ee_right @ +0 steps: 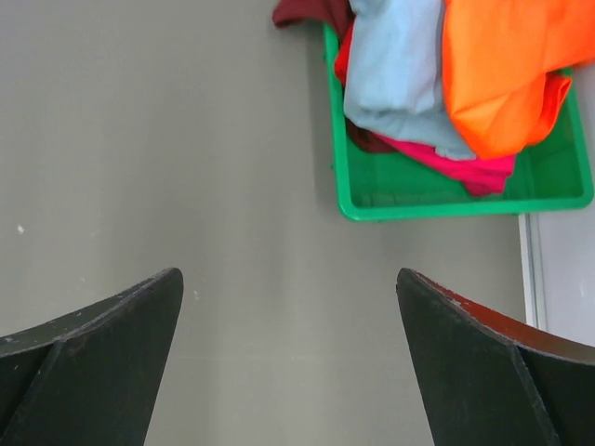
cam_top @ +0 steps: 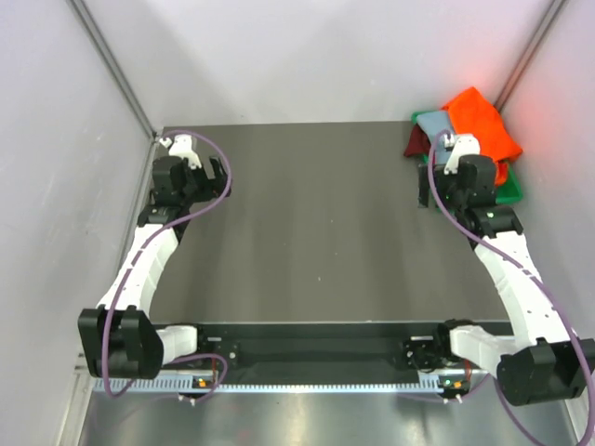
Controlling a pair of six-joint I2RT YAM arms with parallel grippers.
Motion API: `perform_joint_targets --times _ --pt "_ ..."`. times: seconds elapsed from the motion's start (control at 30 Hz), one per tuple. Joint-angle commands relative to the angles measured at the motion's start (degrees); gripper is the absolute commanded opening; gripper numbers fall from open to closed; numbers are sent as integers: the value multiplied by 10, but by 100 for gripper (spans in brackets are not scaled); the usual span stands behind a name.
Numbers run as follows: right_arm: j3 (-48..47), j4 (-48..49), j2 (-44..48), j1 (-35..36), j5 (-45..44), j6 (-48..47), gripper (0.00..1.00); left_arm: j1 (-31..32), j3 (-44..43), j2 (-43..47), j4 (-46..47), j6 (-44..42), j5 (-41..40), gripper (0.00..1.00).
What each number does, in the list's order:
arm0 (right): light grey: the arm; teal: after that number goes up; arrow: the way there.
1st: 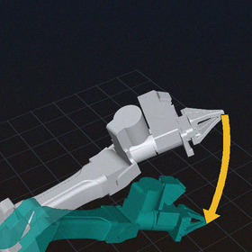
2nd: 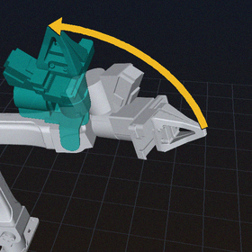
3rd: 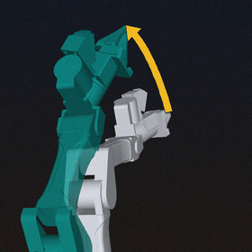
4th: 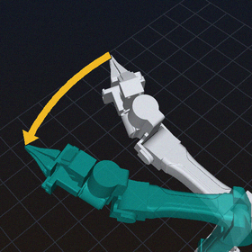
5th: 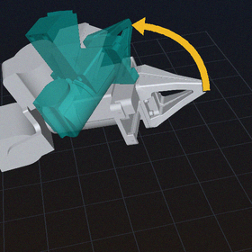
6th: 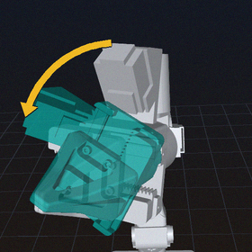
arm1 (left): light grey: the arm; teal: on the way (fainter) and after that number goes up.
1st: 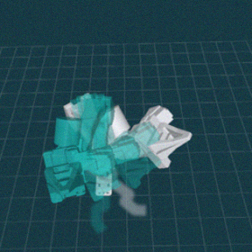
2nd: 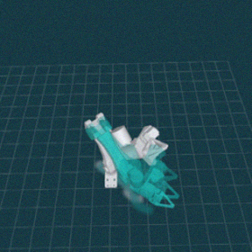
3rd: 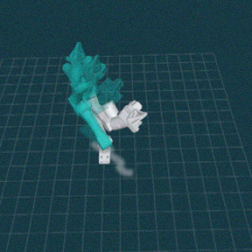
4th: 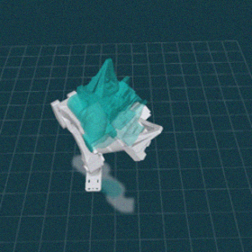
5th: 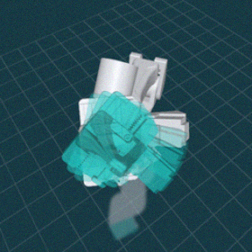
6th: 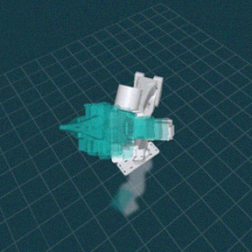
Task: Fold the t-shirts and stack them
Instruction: Grab the tshirt from the pile
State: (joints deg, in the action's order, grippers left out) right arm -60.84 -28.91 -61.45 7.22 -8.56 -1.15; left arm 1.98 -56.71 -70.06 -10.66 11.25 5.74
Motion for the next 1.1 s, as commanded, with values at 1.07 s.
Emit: perform_joint_targets --times 1.07 --pt "-374 155 -411 -131 -53 -141 99 0 -35 -83 -95 -92 142 94"
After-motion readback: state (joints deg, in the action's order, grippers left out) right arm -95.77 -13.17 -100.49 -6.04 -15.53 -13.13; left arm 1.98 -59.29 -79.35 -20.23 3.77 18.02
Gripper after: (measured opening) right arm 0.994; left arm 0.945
